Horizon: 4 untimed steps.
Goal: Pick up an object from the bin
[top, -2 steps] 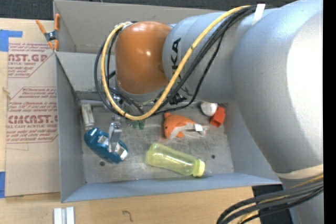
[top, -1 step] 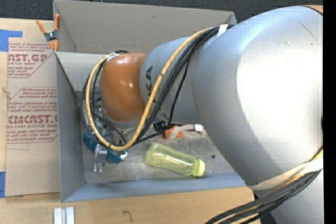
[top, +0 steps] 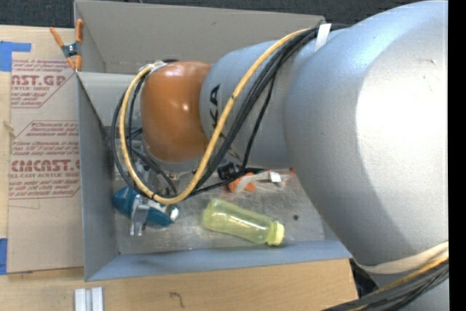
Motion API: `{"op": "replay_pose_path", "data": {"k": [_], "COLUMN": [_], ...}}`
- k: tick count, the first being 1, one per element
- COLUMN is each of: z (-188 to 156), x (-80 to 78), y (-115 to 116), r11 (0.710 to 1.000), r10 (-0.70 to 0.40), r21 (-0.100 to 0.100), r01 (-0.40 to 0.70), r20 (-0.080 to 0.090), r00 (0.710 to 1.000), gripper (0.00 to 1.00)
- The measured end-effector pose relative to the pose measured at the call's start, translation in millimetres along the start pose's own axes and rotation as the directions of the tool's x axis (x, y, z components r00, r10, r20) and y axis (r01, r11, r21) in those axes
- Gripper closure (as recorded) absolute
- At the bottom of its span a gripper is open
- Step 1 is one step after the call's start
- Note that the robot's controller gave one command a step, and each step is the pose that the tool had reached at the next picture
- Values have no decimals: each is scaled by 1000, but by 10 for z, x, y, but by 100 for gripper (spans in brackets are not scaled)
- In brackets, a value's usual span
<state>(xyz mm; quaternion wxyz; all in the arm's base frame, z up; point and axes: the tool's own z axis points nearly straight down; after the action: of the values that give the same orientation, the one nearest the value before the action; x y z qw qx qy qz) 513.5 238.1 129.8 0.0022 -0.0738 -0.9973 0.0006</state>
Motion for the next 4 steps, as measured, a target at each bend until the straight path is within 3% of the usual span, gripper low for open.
{"op": "replay_pose_path", "data": {"k": [1,2,3,4], "z": [-85,511,594,595], "x": [12,130,155,154], "y": [-37,-94,-232,-232], "r11": [994,988,970,969], "r10": [113,155,245,245], "r21": [-6,-9,-7,-7], "r01": [-113,-155,-245,-245], "r20": [7,15,7,7], "r00": [994,988,970,969], "gripper": [0,0,100,100]}}
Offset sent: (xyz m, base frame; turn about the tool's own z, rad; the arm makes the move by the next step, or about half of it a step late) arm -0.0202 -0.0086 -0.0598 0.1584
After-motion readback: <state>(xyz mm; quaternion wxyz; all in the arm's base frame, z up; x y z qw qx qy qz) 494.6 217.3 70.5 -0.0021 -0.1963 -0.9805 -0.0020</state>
